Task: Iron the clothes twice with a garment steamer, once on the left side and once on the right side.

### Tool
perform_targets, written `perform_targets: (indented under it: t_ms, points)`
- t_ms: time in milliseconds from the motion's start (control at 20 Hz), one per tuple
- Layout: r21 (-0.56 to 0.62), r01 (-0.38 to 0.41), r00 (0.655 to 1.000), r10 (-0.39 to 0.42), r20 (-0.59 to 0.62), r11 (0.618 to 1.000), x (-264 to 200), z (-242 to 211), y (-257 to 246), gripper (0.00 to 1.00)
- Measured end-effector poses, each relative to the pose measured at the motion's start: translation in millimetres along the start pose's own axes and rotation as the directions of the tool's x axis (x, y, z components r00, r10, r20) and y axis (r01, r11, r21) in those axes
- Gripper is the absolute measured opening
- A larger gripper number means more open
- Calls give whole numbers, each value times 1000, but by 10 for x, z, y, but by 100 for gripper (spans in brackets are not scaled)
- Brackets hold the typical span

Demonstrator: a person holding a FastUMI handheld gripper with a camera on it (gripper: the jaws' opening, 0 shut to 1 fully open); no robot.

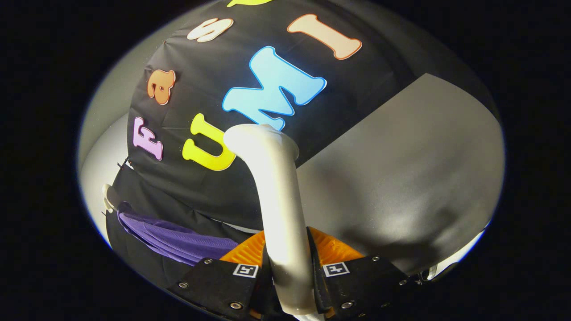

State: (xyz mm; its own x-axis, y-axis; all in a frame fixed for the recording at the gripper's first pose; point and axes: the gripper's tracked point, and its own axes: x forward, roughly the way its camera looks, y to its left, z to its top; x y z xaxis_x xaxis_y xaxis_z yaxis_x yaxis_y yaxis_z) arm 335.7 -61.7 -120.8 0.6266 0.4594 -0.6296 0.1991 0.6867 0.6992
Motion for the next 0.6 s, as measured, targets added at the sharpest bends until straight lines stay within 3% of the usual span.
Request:
perform_targets:
  t_ms: [600]
  points:
    - [-132,9,982,16,189,991,-597,-858,1114,38]
